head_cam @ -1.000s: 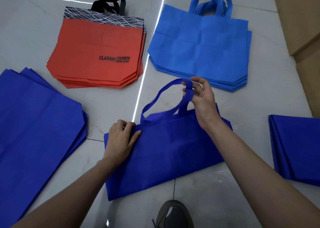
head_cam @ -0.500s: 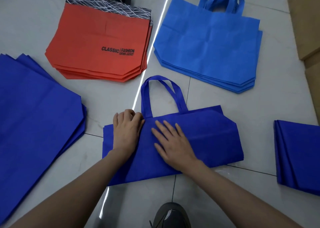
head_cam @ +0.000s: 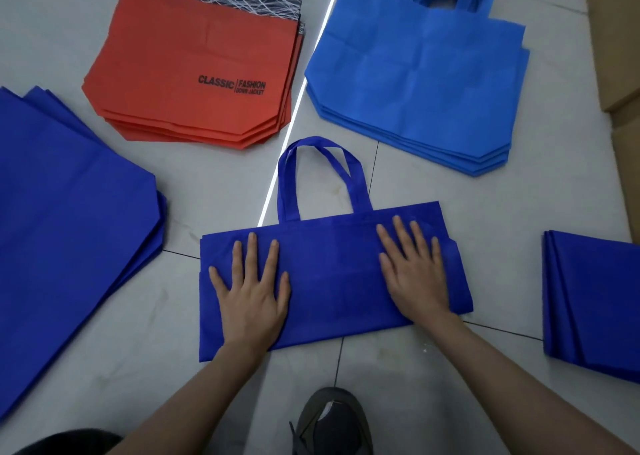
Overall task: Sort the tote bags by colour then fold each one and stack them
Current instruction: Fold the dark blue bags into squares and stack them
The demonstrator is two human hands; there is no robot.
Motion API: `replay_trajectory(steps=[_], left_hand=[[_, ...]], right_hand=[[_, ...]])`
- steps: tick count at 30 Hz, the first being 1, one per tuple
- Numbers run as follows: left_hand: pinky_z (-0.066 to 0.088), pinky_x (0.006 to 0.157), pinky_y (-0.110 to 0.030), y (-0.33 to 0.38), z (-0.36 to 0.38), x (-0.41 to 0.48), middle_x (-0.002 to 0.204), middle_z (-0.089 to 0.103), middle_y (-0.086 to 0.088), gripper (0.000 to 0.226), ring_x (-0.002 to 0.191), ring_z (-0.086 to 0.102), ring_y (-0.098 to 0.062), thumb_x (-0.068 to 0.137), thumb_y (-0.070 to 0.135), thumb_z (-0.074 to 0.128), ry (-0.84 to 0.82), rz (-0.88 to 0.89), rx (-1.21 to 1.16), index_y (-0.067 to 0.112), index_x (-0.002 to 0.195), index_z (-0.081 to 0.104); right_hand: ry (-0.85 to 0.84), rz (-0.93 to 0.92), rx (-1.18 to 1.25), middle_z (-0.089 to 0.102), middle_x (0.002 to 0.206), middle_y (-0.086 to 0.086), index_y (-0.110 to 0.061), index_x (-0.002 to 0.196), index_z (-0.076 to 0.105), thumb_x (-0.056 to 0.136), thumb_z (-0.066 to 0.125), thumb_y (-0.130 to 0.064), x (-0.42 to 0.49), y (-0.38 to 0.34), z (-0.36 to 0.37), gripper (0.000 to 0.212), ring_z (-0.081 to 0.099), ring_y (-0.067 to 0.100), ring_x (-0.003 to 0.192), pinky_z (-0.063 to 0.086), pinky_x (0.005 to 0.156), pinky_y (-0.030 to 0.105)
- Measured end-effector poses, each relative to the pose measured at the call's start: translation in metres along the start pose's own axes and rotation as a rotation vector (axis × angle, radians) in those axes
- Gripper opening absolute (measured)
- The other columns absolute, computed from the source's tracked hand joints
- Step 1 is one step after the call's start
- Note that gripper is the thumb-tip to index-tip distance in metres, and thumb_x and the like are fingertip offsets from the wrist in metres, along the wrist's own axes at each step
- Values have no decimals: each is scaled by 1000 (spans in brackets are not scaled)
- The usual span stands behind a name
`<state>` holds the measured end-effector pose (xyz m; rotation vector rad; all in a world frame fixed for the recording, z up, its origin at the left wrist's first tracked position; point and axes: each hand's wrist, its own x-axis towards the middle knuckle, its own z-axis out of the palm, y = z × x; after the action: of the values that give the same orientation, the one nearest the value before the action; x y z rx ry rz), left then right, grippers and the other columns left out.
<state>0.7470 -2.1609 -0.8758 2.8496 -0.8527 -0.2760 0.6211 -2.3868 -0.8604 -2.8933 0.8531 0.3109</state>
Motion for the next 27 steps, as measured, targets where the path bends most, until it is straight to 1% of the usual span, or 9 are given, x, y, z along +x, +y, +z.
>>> replay_trajectory(steps=[3,5,7,11,15,19,22,25,27], left_hand=[[3,109,-59,0,-1,1,156,17,-6,57,143,14,-26,93,51,20,-7,-10,-16,31,146,13],[1,109,-59,0,-1,4,157,15,-5,57,144,10,-25,93,52,17,-12,-9,-15,31,146,11],[-3,110,-57,-1,-4,9,157,12,-4,59,145,6,-23,92,54,12,-30,2,-7,32,147,11],[-8,111,-53,-2,-11,17,158,10,-2,61,145,2,-21,91,55,10,-41,50,-21,33,148,12],[1,111,-53,-2,-16,17,154,26,-7,58,142,22,-27,93,53,21,-43,67,-7,30,145,29],[1,111,-46,-12,-21,18,146,39,-11,55,136,26,-27,93,51,27,-18,126,21,27,140,41],[4,112,-47,-18,-22,20,145,39,-12,56,135,21,-25,93,53,25,-11,171,11,27,139,43],[7,114,-50,-22,-22,22,150,32,-11,56,140,15,-26,92,54,25,-24,175,-6,29,140,41],[5,113,-51,-22,-22,22,152,26,-11,56,142,13,-27,92,55,25,-36,176,-13,31,141,39]], right_hand=[[23,29,-12,13,159,-3,-30,150,13,93,5,-49,4,10,-10,60,10,21,146,-2,115,45],[123,103,98,34,151,6,-17,144,37,98,26,-44,19,-5,-19,55,28,25,139,9,116,47],[185,203,277,47,139,9,-11,137,42,97,42,-40,43,-24,-32,50,40,25,129,22,115,44],[111,264,443,42,137,11,-11,140,32,91,56,-41,92,-54,-56,62,43,29,120,38,98,37],[7,249,429,38,134,13,-14,141,28,89,60,-39,129,-71,-61,67,51,28,110,43,92,37],[29,243,389,44,126,10,-19,132,41,90,56,-43,152,-77,-60,51,46,25,112,39,92,34],[64,179,375,45,122,11,-15,120,51,92,54,-28,163,-82,-62,31,43,26,112,39,91,33],[70,121,630,50,118,10,-10,114,48,88,50,-7,162,-89,-72,26,49,21,99,40,73,24],[49,75,888,55,112,4,-14,118,44,85,49,0,153,-92,-87,36,52,11,85,40,65,18]])
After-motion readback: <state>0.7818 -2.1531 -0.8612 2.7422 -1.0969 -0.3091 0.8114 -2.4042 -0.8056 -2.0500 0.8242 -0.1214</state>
